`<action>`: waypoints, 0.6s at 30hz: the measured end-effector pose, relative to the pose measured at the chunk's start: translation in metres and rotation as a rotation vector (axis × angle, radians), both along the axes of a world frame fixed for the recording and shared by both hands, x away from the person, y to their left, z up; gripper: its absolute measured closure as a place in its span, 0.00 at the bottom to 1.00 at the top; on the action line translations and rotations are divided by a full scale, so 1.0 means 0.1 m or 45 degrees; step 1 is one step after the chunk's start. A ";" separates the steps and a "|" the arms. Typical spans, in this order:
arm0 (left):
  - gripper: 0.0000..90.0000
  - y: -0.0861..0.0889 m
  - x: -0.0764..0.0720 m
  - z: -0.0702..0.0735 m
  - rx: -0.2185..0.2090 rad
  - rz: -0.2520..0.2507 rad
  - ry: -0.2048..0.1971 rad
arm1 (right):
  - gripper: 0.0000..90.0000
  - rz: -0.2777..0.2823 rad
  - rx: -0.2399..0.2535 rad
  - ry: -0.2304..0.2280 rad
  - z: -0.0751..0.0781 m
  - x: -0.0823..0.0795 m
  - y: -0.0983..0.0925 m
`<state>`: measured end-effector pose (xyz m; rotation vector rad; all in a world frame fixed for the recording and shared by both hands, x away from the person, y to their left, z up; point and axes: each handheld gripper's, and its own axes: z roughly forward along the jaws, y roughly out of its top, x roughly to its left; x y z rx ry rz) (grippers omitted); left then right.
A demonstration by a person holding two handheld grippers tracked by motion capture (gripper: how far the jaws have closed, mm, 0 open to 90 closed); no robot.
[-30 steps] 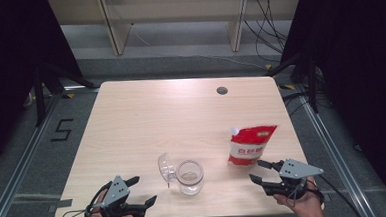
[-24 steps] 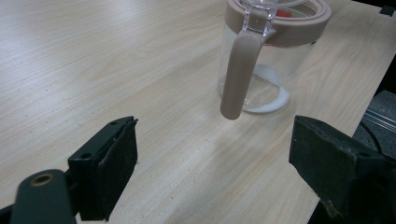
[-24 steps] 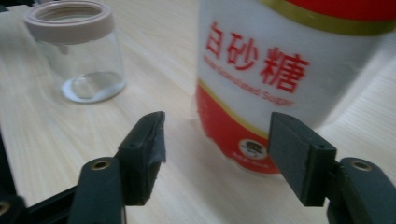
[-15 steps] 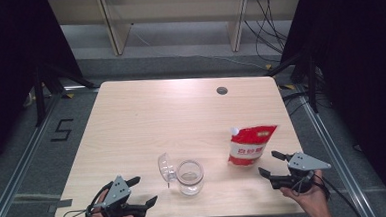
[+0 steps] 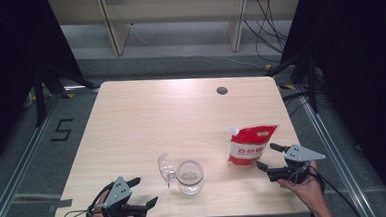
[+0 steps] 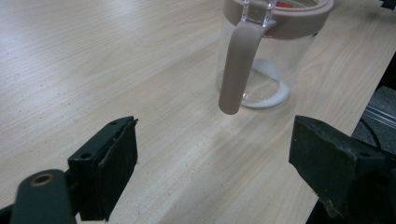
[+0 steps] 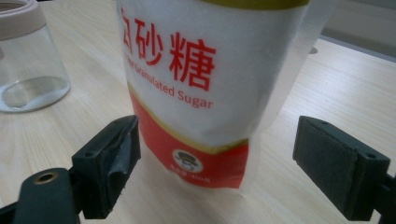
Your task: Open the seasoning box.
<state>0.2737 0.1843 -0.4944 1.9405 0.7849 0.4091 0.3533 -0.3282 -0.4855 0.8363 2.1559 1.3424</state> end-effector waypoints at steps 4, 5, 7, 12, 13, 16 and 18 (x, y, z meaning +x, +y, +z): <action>0.17 0.00 0.00 0.00 0.001 0.000 0.000 | 0.18 0.003 0.019 0.003 0.01 0.03 0.02; 0.17 0.00 0.01 -0.01 -0.003 -0.002 -0.005 | 0.18 0.005 0.004 -0.021 0.01 0.05 0.01; 0.17 0.01 0.02 0.00 0.020 -0.016 -0.020 | 0.18 0.029 0.003 -0.008 0.01 0.09 0.02; 0.17 0.00 0.01 -0.01 -0.006 0.009 0.006 | 0.18 0.052 -0.004 -0.015 0.00 0.14 0.08; 0.17 0.00 0.01 -0.01 -0.001 0.008 0.006 | 0.18 0.037 -0.011 -0.013 0.01 0.16 0.10; 0.17 0.01 0.03 0.00 0.043 -0.014 -0.024 | 0.18 0.058 -0.008 -0.024 0.01 0.17 0.11; 0.17 0.01 0.03 -0.01 0.047 -0.013 -0.021 | 0.18 0.066 0.002 -0.025 0.01 0.20 0.14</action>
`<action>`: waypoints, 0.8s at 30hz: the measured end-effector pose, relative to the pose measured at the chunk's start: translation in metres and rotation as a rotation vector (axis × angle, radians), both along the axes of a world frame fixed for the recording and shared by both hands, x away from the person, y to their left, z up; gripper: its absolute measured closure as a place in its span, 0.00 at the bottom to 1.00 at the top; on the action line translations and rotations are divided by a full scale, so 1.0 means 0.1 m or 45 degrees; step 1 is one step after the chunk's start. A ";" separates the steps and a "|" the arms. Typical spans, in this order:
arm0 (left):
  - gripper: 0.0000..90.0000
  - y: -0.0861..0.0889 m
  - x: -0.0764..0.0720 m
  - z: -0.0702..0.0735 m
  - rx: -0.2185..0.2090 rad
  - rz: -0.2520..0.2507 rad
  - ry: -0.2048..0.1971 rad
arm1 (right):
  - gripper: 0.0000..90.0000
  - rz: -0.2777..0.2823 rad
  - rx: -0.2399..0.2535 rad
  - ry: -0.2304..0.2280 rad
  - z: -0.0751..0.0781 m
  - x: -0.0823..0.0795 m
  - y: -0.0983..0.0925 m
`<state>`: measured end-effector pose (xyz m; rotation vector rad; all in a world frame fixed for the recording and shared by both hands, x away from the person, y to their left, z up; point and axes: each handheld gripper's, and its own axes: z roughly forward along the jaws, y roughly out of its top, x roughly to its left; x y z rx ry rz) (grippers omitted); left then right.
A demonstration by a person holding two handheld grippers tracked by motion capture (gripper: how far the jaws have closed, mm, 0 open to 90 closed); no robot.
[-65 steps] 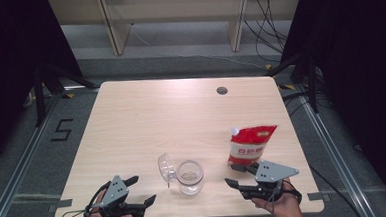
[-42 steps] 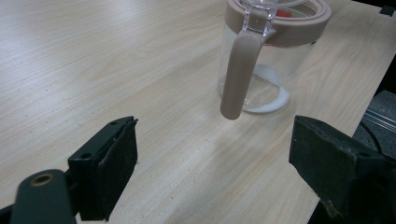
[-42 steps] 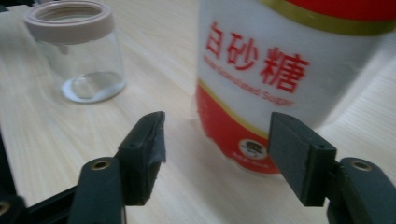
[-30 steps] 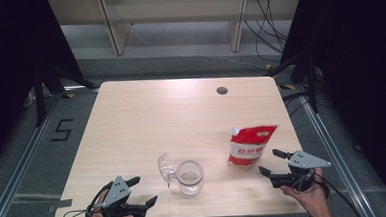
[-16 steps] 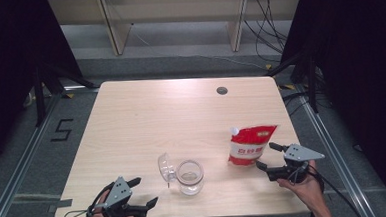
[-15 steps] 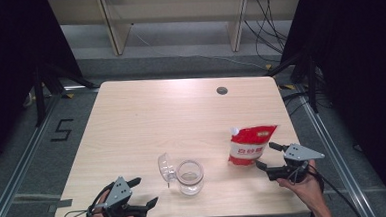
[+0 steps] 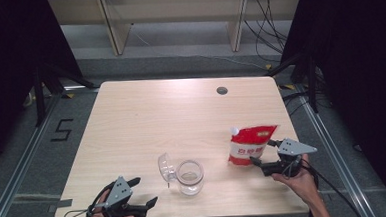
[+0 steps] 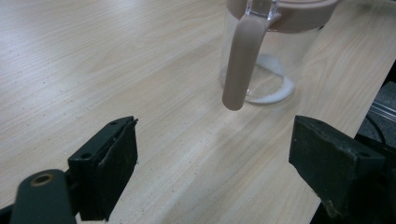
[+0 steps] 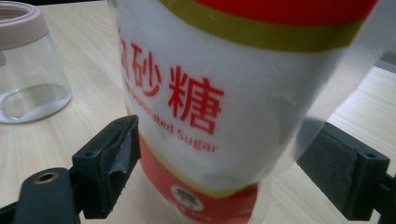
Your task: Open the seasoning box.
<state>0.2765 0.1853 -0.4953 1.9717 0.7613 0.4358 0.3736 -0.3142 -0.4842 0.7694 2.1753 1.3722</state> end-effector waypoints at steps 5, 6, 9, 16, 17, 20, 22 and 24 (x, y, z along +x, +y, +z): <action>0.17 -0.01 -0.01 -0.01 -0.060 0.009 0.048 | 0.19 0.022 0.031 -0.004 -0.02 0.05 0.05; 0.17 0.01 0.01 -0.01 -0.023 -0.005 0.027 | 0.21 0.057 0.026 -0.018 -0.03 0.08 0.05; 0.17 -0.01 0.00 -0.01 -0.042 0.002 0.025 | 0.23 0.055 0.041 0.003 -0.04 0.06 0.06; 0.17 -0.01 0.00 -0.01 -0.028 -0.003 0.011 | 0.37 0.002 0.078 0.000 -0.02 0.00 0.07; 0.17 0.00 0.00 -0.01 -0.022 -0.004 0.008 | 0.40 0.010 0.065 0.017 -0.01 -0.02 0.06; 0.17 0.00 0.00 -0.01 -0.011 -0.010 0.008 | 0.45 -0.020 0.034 0.020 0.02 -0.09 0.10; 0.17 -0.01 -0.02 -0.01 -0.021 0.011 0.033 | 0.45 -0.037 0.028 0.012 0.02 -0.11 0.10; 0.17 -0.01 -0.02 0.00 -0.029 0.009 0.032 | 0.45 -0.071 0.038 0.027 0.02 -0.15 0.13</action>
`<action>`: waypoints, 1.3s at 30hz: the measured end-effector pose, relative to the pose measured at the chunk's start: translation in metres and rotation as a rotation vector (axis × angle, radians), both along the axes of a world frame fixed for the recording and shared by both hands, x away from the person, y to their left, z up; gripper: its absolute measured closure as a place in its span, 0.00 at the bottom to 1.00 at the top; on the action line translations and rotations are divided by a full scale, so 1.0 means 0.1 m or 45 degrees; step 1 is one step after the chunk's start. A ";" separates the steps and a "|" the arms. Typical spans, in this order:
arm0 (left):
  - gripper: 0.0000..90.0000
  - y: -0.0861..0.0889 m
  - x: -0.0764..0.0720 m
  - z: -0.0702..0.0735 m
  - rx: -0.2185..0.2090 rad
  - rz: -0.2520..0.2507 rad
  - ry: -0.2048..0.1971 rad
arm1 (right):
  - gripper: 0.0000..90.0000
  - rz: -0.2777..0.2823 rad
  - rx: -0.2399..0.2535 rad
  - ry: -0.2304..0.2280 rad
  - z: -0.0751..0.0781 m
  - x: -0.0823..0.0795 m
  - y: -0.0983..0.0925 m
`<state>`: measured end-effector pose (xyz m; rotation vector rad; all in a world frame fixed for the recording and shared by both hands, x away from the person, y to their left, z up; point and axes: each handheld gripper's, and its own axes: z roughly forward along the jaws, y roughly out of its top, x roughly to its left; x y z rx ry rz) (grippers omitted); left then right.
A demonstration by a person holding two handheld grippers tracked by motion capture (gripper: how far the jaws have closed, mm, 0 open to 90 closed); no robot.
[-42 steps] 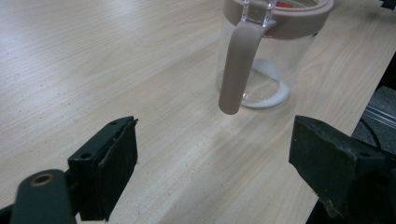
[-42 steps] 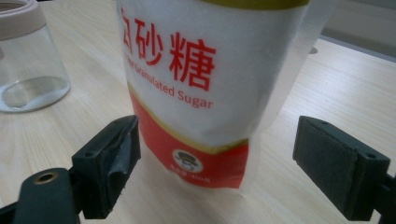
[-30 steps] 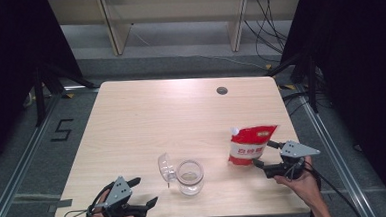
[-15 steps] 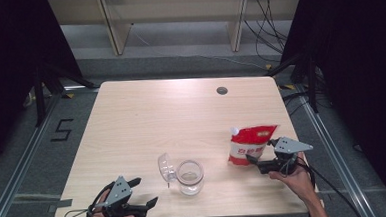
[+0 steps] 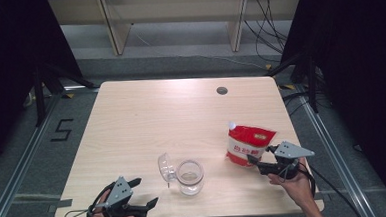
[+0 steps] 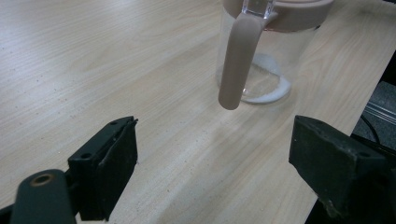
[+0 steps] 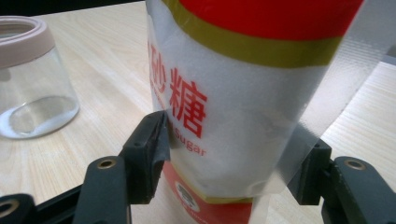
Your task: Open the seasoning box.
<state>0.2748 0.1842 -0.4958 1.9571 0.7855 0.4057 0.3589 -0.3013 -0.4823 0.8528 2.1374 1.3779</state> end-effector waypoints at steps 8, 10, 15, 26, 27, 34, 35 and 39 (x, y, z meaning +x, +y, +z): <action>0.17 0.01 0.02 0.00 0.025 -0.013 -0.026 | 0.47 -0.179 0.005 0.068 0.03 -0.14 0.18; 0.17 -0.01 0.00 0.00 -0.007 0.007 0.008 | 0.48 -0.250 0.022 0.072 0.04 -0.17 0.26; 0.17 0.01 0.01 0.01 0.014 -0.001 -0.020 | 0.49 -0.304 0.015 0.057 0.03 -0.22 0.33; 0.17 -0.03 0.01 0.03 -0.026 0.006 -0.008 | 0.48 -0.270 0.056 0.004 -0.02 -0.24 0.26; 0.17 -0.02 0.02 0.03 -0.009 -0.006 -0.023 | 0.47 -0.270 0.051 -0.001 -0.02 -0.24 0.26; 0.17 -0.03 -0.01 0.03 -0.032 0.012 -0.001 | 0.36 -0.229 0.140 -0.008 0.01 -0.28 0.18; 0.17 -0.03 -0.01 0.03 -0.032 0.012 -0.001 | 0.36 -0.229 0.140 -0.008 0.01 -0.28 0.18; 0.17 -0.03 0.00 0.04 -0.038 0.021 -0.001 | 0.31 -0.237 0.126 -0.023 -0.01 -0.30 0.19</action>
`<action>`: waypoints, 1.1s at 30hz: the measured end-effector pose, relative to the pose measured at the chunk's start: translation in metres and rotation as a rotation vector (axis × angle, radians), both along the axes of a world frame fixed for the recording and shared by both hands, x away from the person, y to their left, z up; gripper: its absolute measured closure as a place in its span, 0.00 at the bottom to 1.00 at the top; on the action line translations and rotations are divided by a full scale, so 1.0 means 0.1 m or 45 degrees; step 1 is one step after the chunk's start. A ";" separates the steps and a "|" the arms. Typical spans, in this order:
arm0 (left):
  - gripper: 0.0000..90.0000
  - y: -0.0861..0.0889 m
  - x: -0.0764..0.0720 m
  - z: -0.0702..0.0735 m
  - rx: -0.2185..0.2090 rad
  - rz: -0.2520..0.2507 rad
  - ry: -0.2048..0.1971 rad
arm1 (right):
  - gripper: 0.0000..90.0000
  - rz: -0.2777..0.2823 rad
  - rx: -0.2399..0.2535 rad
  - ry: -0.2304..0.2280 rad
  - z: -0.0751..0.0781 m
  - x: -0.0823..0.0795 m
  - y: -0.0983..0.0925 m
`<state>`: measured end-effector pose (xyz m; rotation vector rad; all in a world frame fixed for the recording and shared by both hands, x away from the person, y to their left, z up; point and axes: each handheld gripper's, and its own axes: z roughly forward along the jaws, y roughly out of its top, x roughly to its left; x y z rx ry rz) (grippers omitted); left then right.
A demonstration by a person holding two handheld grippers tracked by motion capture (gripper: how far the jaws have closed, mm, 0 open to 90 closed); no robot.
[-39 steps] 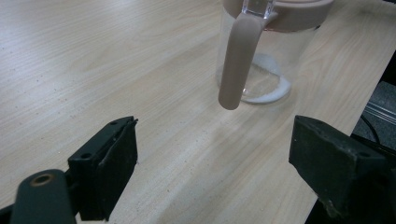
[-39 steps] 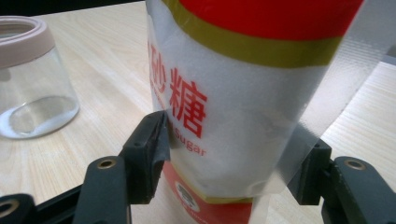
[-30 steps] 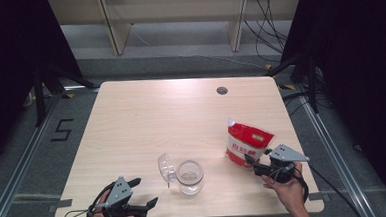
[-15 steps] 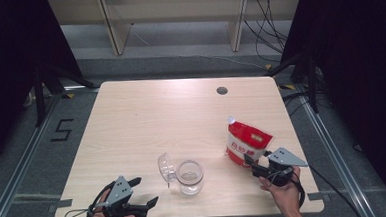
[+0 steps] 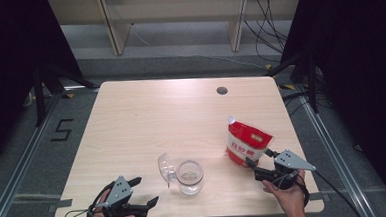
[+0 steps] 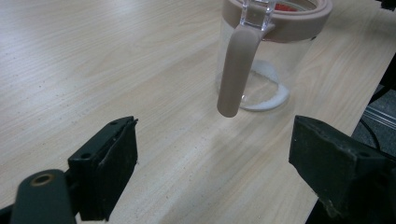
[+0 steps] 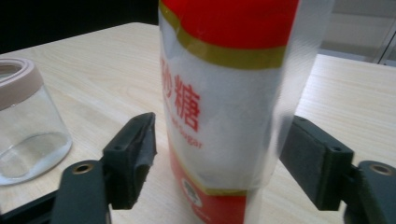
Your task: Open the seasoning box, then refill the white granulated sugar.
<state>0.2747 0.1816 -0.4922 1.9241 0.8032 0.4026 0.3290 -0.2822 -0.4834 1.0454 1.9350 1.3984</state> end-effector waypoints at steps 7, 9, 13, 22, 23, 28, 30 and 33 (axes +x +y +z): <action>0.17 0.01 0.01 0.00 0.013 -0.010 -0.019 | 0.23 0.004 0.011 0.006 -0.04 0.03 0.02; 0.17 0.01 0.00 0.00 0.013 -0.010 -0.016 | 0.22 0.015 0.017 0.018 -0.05 0.04 0.02; 0.17 0.01 0.01 0.00 0.005 -0.011 -0.011 | 0.18 0.027 0.003 0.010 -0.09 0.09 0.07; 0.17 0.01 0.02 0.00 0.025 -0.016 -0.012 | 0.17 0.075 -0.054 0.007 -0.14 0.14 0.14; 0.17 0.00 0.02 -0.01 0.011 -0.012 -0.011 | 0.17 0.083 -0.065 -0.005 -0.14 0.14 0.15; 0.17 0.00 0.02 -0.01 0.001 -0.015 -0.004 | 0.17 0.078 -0.061 -0.015 -0.16 0.17 0.15; 0.17 0.00 0.01 -0.01 -0.004 0.006 0.011 | 0.17 0.065 -0.055 -0.010 -0.15 0.17 0.14; 0.17 0.01 0.03 -0.01 0.019 -0.023 -0.014 | 0.19 0.105 -0.073 -0.045 -0.16 0.21 0.11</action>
